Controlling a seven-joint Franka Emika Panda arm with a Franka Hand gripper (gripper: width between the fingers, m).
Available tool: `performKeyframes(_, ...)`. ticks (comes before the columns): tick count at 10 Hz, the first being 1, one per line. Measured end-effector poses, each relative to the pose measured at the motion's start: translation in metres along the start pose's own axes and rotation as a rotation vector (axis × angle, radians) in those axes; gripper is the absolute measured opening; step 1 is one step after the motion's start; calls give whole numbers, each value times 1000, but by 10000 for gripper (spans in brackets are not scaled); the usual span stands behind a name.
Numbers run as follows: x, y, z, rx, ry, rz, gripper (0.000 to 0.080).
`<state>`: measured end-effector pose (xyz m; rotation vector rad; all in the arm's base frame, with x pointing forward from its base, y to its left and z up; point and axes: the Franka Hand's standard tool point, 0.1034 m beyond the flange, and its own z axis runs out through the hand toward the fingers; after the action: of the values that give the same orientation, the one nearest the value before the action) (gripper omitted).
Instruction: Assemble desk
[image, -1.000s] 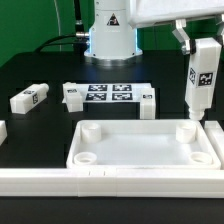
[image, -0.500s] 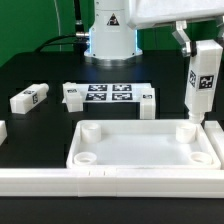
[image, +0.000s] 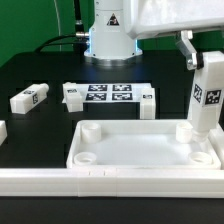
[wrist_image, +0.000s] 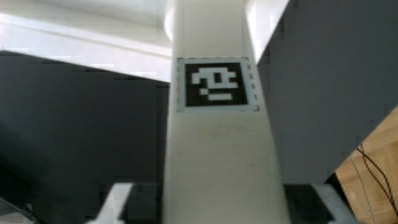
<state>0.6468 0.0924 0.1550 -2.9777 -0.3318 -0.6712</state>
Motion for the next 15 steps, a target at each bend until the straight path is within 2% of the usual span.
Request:
performKeyframes(4, 0, -1, 1, 1, -3, -6, 291)
performKeyframes(6, 15, 5, 7, 1, 10, -25, 291)
performKeyframes(8, 19, 9, 12, 0, 13, -28, 291)
performKeyframes(15, 6, 5, 25, 4, -3, -29, 291)
